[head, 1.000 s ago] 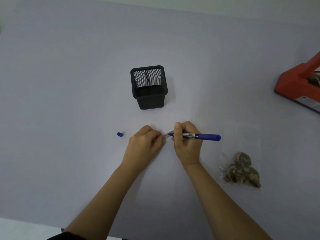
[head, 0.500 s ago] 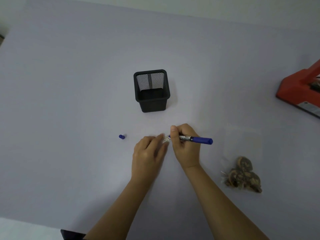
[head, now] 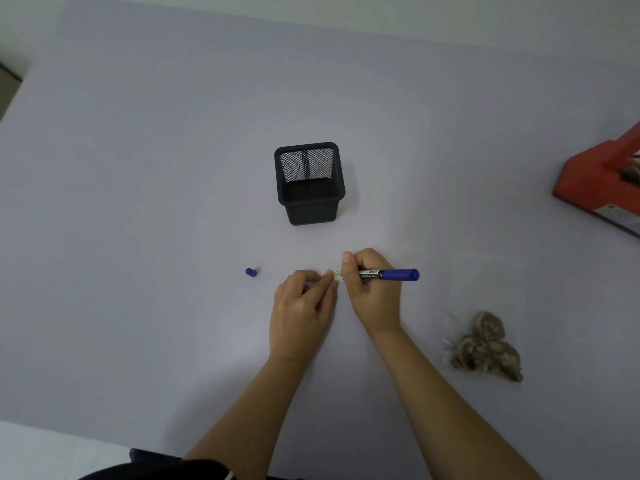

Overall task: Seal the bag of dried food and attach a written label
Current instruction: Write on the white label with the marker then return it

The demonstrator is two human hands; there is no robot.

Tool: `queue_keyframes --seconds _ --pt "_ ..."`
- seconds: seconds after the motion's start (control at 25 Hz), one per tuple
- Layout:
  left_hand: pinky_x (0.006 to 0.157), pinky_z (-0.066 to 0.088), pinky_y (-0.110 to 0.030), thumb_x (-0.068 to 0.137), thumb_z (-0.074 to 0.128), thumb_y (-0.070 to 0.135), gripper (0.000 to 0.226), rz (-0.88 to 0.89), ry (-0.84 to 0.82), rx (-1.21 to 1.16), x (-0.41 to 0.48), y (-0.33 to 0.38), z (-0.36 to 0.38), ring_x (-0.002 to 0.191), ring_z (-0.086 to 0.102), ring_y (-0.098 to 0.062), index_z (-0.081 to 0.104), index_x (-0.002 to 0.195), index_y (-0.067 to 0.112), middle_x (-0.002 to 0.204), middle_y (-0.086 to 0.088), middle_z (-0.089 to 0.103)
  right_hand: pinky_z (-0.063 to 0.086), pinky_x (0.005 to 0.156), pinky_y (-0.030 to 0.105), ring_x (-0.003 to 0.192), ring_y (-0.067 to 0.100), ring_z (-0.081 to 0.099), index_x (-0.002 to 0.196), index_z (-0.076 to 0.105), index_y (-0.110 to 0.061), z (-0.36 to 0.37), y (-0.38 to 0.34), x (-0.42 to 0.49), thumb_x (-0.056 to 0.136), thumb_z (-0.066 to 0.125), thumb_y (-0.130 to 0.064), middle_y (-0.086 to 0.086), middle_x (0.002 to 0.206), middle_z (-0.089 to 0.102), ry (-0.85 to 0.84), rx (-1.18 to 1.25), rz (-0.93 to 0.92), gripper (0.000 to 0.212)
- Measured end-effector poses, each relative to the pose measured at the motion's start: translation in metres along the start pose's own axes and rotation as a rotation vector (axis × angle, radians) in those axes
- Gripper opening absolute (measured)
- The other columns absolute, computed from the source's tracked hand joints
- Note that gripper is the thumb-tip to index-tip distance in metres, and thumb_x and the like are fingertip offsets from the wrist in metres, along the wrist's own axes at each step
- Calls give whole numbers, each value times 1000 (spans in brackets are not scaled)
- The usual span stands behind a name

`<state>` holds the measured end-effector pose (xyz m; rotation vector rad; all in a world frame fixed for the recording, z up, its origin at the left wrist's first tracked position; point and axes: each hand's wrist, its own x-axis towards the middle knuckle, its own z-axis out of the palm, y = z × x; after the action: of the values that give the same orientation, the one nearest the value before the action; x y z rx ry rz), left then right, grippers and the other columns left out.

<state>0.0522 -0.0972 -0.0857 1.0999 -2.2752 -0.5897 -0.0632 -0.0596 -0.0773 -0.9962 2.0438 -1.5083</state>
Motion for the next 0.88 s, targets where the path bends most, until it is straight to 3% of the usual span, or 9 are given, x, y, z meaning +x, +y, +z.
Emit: queue_keyframes --seconds 0.36,0.56,0.88 --pt "66 47 -29 88 60 23 23 -21 -6 -10 0 -2 2 69 56 -18 74 94 8 80 -6 62 38 50 16 56 18 43 63 46 1 1 1 -1 90 47 -26 11 56 47 -9 -14 -8 38" --pt "64 47 -30 87 60 22 22 -8 4 -9 -1 -3 2 68 56 -18 74 93 7 79 -7 61 35 51 11 54 6 41 62 45 -2 2 2 -1 89 48 -25 2 57 44 -7 -22 -12 36" --pt "64 48 -30 86 61 21 20 -7 2 -3 0 -3 3 68 55 -17 74 93 8 79 -7 62 36 51 11 54 9 41 62 46 -2 1 2 -1 89 48 -23 6 57 46 1 -39 -24 35"
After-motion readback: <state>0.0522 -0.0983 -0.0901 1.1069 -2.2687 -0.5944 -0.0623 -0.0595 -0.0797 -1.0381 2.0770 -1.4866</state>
